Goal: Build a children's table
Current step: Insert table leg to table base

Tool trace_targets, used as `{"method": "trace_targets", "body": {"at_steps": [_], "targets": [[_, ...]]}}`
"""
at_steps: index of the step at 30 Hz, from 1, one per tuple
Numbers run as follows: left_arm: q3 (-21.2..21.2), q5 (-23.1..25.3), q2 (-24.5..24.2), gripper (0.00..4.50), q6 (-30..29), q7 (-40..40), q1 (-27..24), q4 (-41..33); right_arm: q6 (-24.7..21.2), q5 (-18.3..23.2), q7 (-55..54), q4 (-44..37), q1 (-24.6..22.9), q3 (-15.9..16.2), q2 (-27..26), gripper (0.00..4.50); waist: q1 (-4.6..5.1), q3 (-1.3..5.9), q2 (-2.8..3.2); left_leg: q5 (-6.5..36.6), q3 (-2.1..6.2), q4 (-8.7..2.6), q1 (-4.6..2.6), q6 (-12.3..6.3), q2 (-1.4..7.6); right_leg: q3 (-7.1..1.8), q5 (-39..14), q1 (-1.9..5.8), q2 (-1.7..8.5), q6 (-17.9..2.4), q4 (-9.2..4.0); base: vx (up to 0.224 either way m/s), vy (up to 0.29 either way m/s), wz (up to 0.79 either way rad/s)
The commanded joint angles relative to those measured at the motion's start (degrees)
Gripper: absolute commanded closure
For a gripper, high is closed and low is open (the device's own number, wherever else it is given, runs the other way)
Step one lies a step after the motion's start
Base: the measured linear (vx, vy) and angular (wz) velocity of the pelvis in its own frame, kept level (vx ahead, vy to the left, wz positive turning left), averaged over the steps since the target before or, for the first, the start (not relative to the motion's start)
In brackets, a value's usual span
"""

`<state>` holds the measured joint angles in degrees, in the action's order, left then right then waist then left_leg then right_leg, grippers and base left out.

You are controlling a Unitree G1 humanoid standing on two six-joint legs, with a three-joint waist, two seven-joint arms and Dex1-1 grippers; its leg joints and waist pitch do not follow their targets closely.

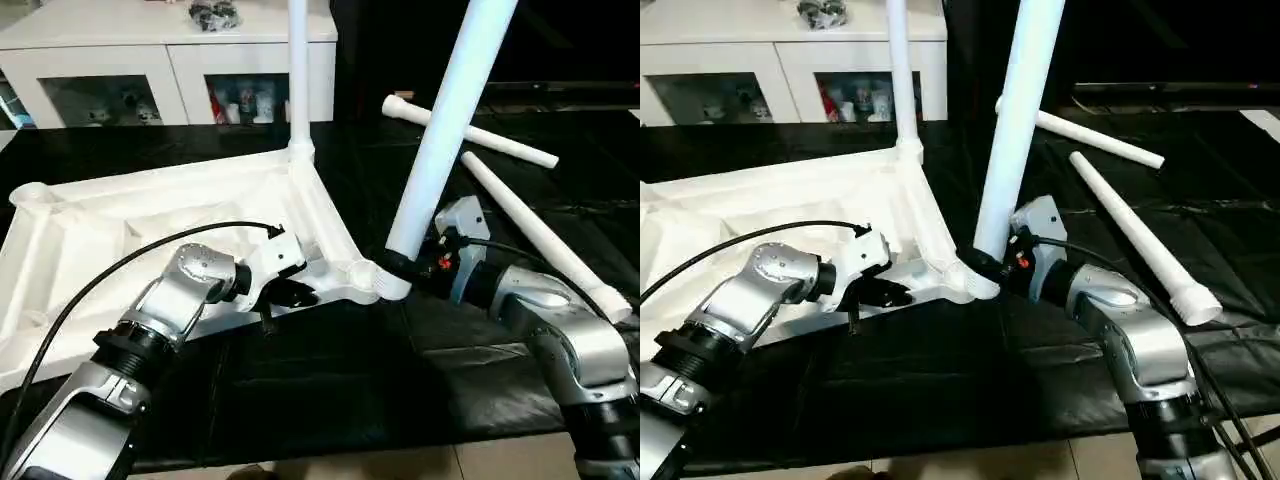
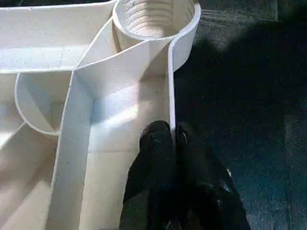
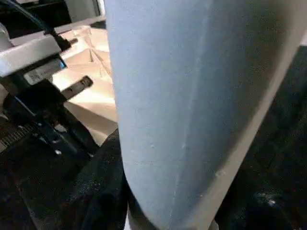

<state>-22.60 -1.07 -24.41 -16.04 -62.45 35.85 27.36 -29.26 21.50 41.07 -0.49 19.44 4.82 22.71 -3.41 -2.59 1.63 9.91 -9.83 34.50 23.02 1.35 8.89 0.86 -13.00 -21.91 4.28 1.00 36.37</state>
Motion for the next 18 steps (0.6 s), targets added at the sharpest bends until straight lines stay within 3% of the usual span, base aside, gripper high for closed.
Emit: {"method": "trace_targets", "body": {"at_steps": [1, 2, 11, 18], "targets": [[-0.52, 0.90, -0.44, 4.50, 1.17, -0.68, 1.60, 0.10, 0.79, -0.13, 1.08, 0.53, 0.90, 0.11, -0.04, 2.59, -0.23, 3.77, -0.20, 8.43, 1.11, -3.81, -1.71, -2.19, 3.54, -1.51, 2.39, 2.21, 3.73, -16.40, -3.85, 0.000, 0.000, 0.00], [-0.57, 1.09, -0.32, 4.50, 2.03, -0.39, 1.79, 0.55, 0.82, 0.17, 1.35, 1.05, 0.90, 0.07, -0.37, 2.59, -0.22, 3.72, -0.46, 8.55, 1.05, -3.83, -1.70, -2.31, 3.56, -1.52, 2.14, 2.21, 3.72, -16.41, -3.95, 0.000, 0.000, 0.00], [-0.63, 1.69, 0.59, 4.50, 4.52, -1.23, 2.80, 1.95, 3.51, -0.55, 3.96, 6.82, 2.85, 0.91, -1.12, 2.59, -0.44, 3.63, -0.40, 9.84, 0.94, -3.95, -1.80, -1.72, 3.67, -1.58, -1.30, 2.01, 3.90, -16.13, -4.21, 0.000, 0.000, 0.00], [-1.03, 0.90, 0.55, 4.50, 5.03, -3.30, 2.64, 0.05, 6.04, -2.32, 4.47, 11.09, 3.98, 1.87, -2.16, 2.59, -0.39, 3.80, -0.52, 8.01, 0.87, -3.77, -1.62, -2.50, 3.60, -1.47, 1.43, 2.07, 3.88, -16.51, -3.86, 0.000, 0.000, 0.00]]}}
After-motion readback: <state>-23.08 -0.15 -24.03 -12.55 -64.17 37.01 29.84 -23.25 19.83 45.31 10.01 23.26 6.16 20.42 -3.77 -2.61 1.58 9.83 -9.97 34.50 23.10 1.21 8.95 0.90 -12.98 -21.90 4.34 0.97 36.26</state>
